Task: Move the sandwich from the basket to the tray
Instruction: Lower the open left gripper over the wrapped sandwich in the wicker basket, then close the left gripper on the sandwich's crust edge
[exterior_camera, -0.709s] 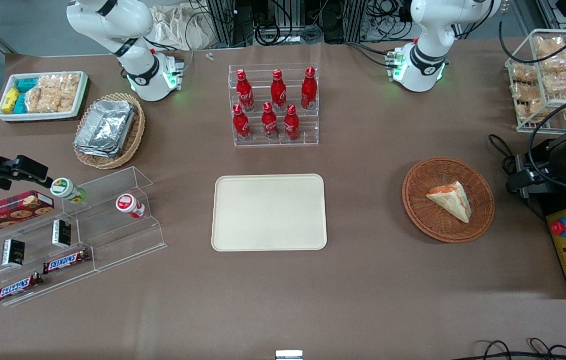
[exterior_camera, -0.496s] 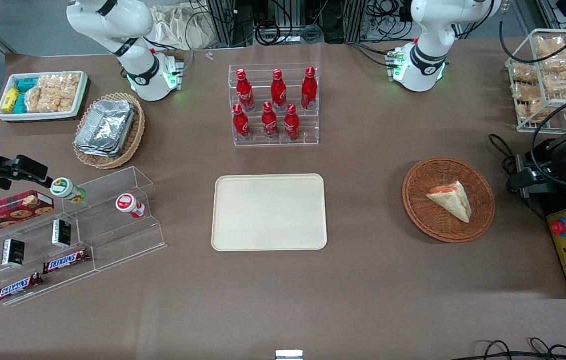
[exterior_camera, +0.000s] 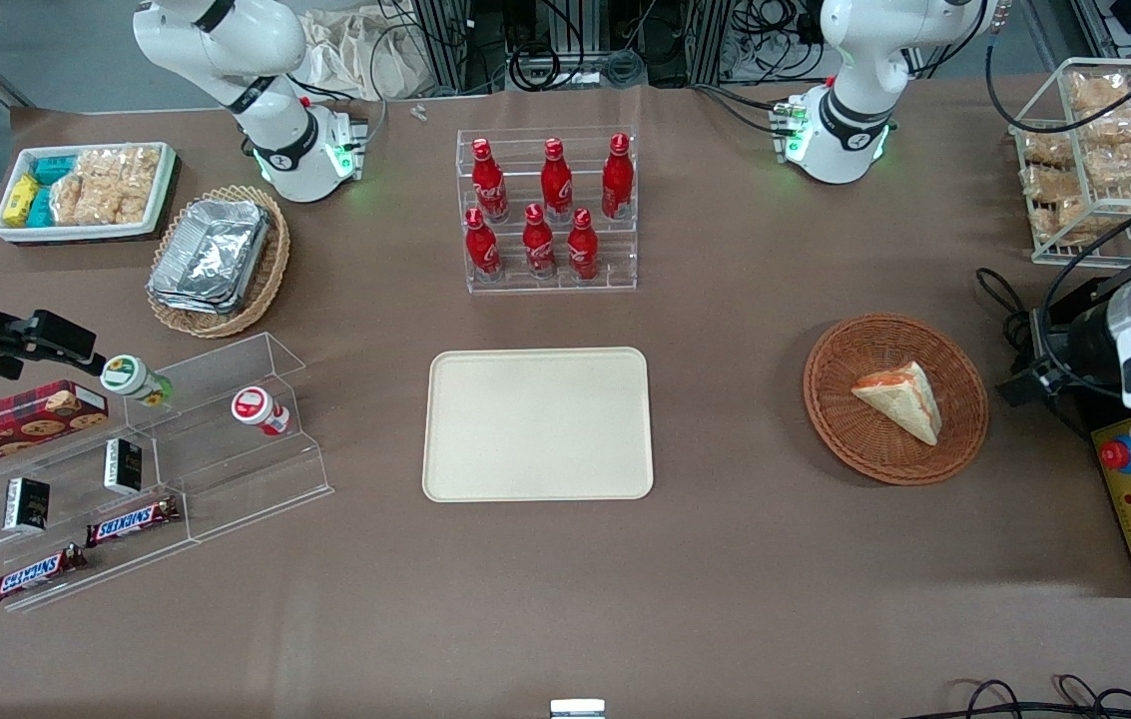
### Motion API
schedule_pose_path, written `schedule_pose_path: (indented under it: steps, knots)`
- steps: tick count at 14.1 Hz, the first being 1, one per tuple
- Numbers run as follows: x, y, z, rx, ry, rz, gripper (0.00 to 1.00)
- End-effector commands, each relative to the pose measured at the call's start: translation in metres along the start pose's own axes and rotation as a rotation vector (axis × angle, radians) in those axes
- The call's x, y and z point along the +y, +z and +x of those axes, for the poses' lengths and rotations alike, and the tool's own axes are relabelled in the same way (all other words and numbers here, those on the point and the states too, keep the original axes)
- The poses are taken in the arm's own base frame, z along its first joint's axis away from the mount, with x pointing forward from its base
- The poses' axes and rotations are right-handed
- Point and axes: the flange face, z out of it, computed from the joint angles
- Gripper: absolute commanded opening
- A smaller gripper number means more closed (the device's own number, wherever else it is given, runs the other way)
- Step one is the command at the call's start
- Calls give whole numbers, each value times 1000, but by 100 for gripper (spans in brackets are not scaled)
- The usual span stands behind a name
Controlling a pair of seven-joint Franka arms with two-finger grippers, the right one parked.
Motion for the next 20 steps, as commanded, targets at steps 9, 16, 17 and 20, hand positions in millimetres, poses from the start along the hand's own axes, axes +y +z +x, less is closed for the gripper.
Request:
schedule_pose_path:
  steps: [9,16,17,20]
  knots:
    - [-28,169,-52,24,-276,-88,100]
    - [-45,219,-55,43,-323,-108,100]
    - [-45,227,-56,49,-323,-114,100]
    - [-43,253,-56,65,-326,-133,100]
